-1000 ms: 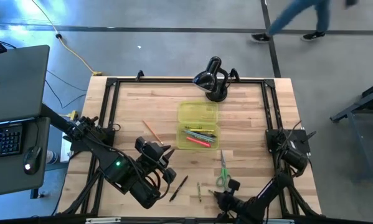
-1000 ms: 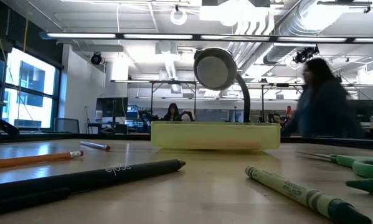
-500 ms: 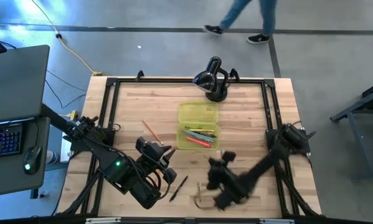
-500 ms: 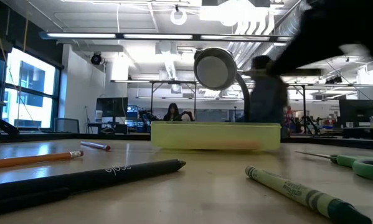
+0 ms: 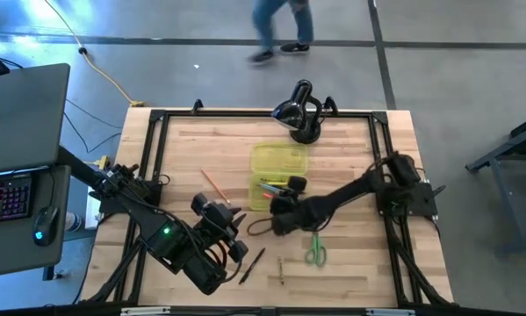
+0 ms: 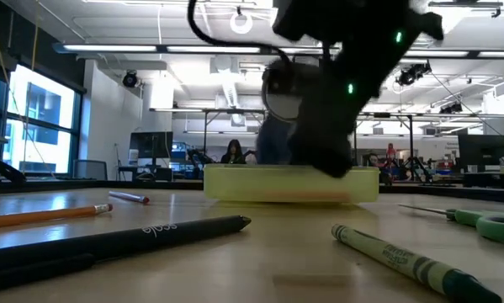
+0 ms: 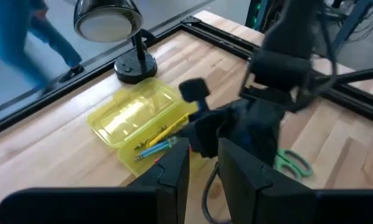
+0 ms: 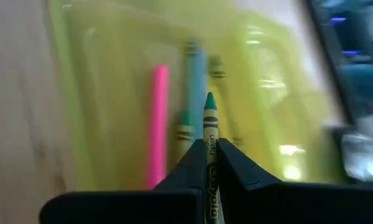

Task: Pick & place school supplies into a supply box
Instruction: Put the green crayons into the yellow school supply box, then put the orange pencil in to the yellow school supply box

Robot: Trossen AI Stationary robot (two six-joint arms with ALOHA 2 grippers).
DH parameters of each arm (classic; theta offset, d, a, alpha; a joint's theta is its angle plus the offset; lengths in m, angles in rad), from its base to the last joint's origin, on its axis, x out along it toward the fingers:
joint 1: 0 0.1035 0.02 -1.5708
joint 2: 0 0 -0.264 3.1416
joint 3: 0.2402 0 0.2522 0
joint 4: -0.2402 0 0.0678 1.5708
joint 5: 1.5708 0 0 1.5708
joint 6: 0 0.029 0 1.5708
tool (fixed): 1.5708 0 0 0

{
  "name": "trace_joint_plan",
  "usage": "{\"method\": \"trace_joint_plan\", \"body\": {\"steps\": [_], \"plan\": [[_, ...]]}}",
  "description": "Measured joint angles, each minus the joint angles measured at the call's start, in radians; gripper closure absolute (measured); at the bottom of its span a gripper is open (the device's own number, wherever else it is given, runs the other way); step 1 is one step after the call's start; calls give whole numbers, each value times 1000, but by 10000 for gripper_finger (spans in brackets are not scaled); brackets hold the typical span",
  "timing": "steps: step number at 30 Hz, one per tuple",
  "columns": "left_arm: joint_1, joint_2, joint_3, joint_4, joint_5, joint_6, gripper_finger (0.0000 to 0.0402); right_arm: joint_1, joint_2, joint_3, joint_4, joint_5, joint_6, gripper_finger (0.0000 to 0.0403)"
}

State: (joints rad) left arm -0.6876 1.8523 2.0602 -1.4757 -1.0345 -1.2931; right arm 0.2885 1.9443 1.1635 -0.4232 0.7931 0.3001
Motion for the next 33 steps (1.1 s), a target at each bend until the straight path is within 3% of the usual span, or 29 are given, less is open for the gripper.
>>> {"method": "trace_joint_plan", "body": {"steps": [5, 16, 24, 33], "plan": [[0, 0, 0, 1, 4, 30, 286, -76, -75, -142, 272, -165, -85, 394], [0, 0, 0, 9, -10, 33, 286, -154, -231, -213, 298, -449, -40, 346], [-1, 0, 0, -63, 21, 29, 286, -157, -235, -212, 300, -418, -46, 297], [-64, -53, -75, -95, -27, -57, 286, -117, -369, -212, 254, -421, -35, 284]]}}
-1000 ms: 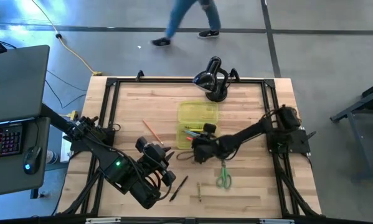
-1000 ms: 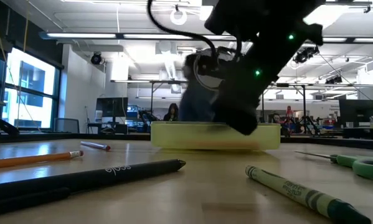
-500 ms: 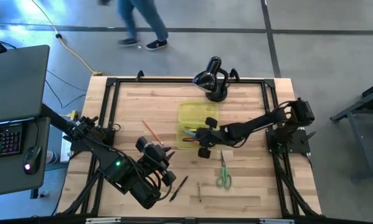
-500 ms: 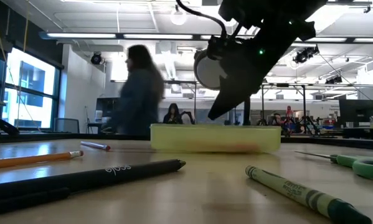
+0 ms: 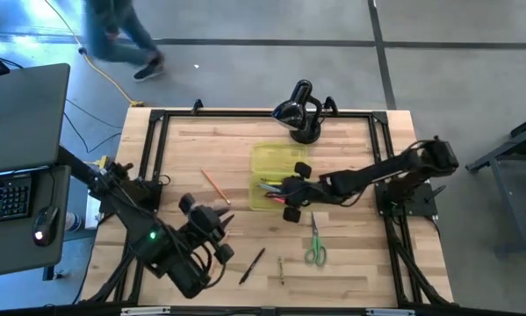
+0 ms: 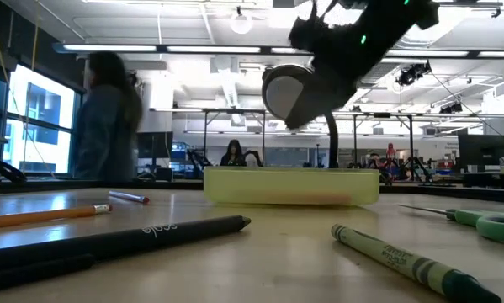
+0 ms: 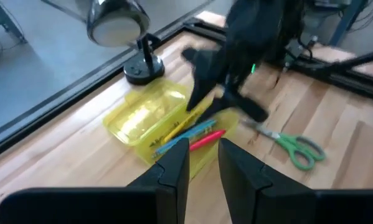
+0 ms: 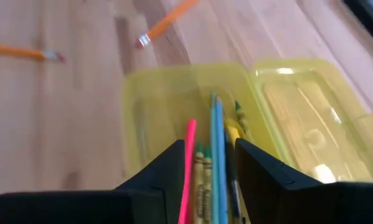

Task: Pick & place school supplies into a supply box
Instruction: Put the orange pencil in to the yellow school supply box

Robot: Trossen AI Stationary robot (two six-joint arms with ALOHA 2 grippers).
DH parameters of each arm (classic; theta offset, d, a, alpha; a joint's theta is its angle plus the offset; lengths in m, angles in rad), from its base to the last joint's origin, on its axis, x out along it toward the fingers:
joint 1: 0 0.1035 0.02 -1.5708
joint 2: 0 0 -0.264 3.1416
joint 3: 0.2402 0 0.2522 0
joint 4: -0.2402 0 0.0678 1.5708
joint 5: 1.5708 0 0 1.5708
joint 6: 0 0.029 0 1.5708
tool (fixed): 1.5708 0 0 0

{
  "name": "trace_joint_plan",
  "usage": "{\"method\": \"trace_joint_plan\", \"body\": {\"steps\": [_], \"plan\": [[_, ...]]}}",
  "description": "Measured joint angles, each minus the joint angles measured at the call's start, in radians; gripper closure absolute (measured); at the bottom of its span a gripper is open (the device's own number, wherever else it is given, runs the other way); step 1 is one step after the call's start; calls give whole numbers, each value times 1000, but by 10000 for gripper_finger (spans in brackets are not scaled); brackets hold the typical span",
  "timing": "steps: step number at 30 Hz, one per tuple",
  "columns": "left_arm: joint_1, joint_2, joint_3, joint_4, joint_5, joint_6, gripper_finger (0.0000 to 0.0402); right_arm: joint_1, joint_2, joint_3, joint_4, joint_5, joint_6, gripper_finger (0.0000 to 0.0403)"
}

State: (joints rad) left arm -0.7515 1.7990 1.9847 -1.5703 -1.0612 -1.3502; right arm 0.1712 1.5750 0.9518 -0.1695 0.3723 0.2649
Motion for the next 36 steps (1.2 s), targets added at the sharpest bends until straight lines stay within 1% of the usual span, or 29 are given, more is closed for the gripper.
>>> {"method": "trace_joint_plan", "body": {"steps": [5, 9, 13, 16, 21, 24, 27, 33, 36], "plan": [[-19, -36, -133, 0, -2, -53, 286, 64, -94, 1, -42, -1, 15, 284], [-18, -112, -263, 1, -6, -168, 286, 123, -148, 1, -62, 12, 15, 284], [1, -206, -418, -2, 4, -288, 286, 183, -174, 1, -112, 87, 17, 285], [22, -266, -519, 1, 10, -360, 286, 223, -176, 1, -172, 149, 61, 284], [86, -334, -643, 99, 74, -385, 286, 283, -176, 1, -242, 218, 130, 285], [123, -344, -668, 116, 113, -385, 286, 311, -176, 1, -240, 251, 123, 285], [125, -343, -670, 104, 154, -382, 286, 323, -176, 1, -224, 267, 117, 285], [123, -358, -668, 102, 184, -329, 286, 320, -176, 1, -194, 271, 120, 285], [123, -371, -668, 101, 173, -326, 286, 311, -176, 1, -175, 272, 106, 285]]}}
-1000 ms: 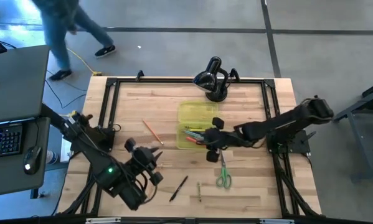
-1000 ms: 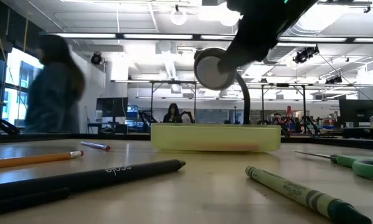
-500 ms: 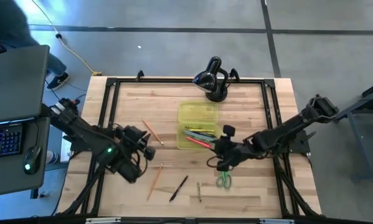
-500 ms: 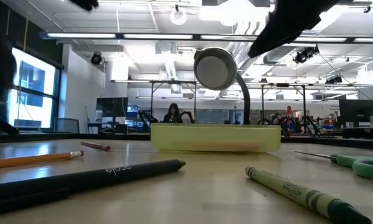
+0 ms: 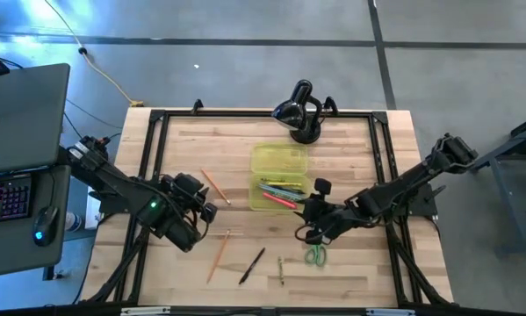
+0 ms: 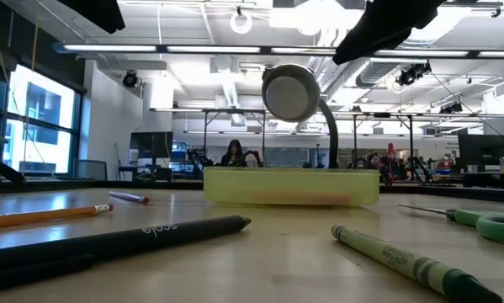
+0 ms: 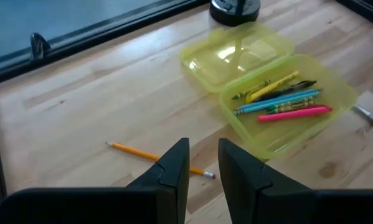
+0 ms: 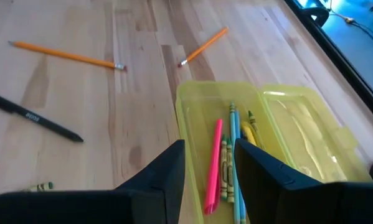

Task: Pick & place school supplies into a supply box
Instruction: Put the orange pencil in to the yellow school supply box

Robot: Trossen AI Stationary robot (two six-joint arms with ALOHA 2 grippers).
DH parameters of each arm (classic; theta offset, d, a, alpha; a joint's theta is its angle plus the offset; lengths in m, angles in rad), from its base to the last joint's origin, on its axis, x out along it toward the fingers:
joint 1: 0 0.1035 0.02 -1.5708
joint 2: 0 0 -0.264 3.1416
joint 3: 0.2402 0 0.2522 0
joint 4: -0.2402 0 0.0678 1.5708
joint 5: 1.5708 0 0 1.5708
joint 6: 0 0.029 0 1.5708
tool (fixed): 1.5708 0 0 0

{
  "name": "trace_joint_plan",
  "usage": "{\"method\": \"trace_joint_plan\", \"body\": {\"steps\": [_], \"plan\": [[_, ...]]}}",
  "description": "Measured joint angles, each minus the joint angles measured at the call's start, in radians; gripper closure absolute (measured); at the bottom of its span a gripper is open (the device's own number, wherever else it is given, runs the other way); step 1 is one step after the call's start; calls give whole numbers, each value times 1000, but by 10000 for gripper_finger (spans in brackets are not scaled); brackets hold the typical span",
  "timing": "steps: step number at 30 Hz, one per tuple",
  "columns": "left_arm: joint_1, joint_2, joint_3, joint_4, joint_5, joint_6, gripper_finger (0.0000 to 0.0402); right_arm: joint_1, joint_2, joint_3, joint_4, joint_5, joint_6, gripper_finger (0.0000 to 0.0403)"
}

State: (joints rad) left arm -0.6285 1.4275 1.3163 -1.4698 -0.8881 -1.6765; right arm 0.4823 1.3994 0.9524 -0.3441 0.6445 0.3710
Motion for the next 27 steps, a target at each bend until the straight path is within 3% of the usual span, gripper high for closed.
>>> {"method": "trace_joint_plan", "body": {"steps": [9, 18, 27], "plan": [[0, 0, 0, 6, -69, 49, 286, -30, 0, 0, 20, -11, -10, 285], [0, 0, 0, 12, -73, 49, 286, -31, 0, 0, 19, -26, -15, 285], [0, 24, -15, 95, 26, 57, 286, -26, 1, 0, 11, -28, -49, 285]]}}
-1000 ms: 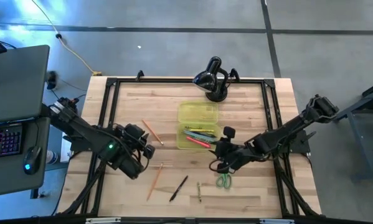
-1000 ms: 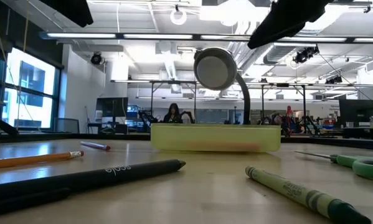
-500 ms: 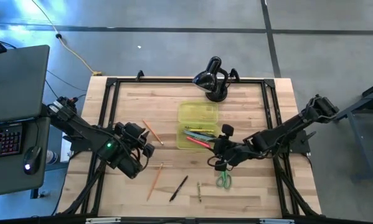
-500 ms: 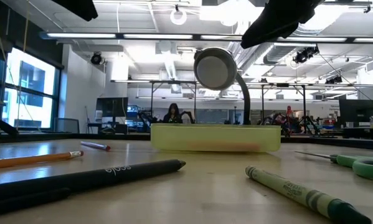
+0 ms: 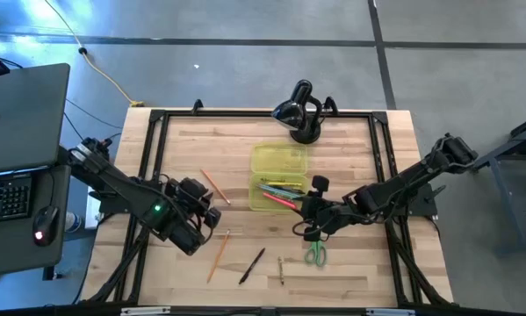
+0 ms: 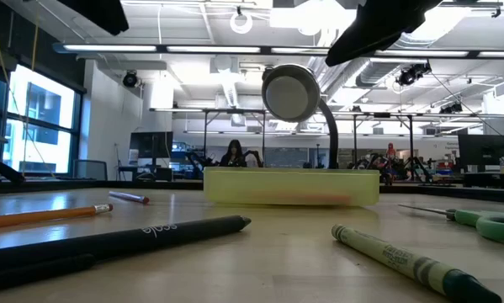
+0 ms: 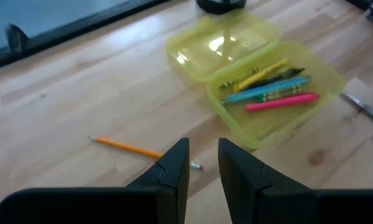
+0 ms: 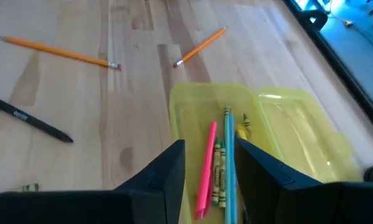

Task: Pick & place school supplies into a supply box
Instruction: Put the orange pencil in to the yellow school supply box

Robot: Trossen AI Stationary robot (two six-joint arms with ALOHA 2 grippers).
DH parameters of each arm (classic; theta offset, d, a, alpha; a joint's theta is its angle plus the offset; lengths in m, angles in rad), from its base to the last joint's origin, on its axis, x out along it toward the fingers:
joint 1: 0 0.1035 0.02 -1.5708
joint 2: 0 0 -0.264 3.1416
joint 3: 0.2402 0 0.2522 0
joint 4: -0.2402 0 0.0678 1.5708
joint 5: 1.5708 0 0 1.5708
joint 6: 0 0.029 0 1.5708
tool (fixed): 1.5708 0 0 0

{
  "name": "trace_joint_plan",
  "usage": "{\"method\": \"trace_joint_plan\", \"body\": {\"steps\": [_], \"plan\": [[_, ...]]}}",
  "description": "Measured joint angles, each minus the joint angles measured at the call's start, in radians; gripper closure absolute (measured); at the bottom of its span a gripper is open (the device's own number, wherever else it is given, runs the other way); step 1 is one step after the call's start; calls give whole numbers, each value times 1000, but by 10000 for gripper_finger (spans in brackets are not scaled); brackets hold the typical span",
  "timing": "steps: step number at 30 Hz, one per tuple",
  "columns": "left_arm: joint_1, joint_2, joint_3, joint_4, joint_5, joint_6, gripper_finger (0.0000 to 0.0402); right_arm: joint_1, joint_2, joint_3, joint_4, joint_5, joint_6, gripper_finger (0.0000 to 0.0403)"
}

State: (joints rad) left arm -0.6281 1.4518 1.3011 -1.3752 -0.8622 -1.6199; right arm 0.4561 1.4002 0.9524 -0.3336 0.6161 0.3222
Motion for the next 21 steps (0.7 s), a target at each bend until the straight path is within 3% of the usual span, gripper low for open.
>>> {"method": "trace_joint_plan", "body": {"steps": [4, 10, 16, 21], "plan": [[8, 16, -31, 61, 11, -6, 286, 27, 0, 0, -18, -31, 35, 285], [75, 30, -77, 91, -30, -20, 286, 84, -1, 0, -100, 22, 164, 285], [250, 38, -89, 113, 58, 241, 286, 184, -1, 0, -134, 66, 246, 285], [384, 70, -89, 318, 196, 544, 286, 257, -1, 0, -135, 166, 304, 285]]}}
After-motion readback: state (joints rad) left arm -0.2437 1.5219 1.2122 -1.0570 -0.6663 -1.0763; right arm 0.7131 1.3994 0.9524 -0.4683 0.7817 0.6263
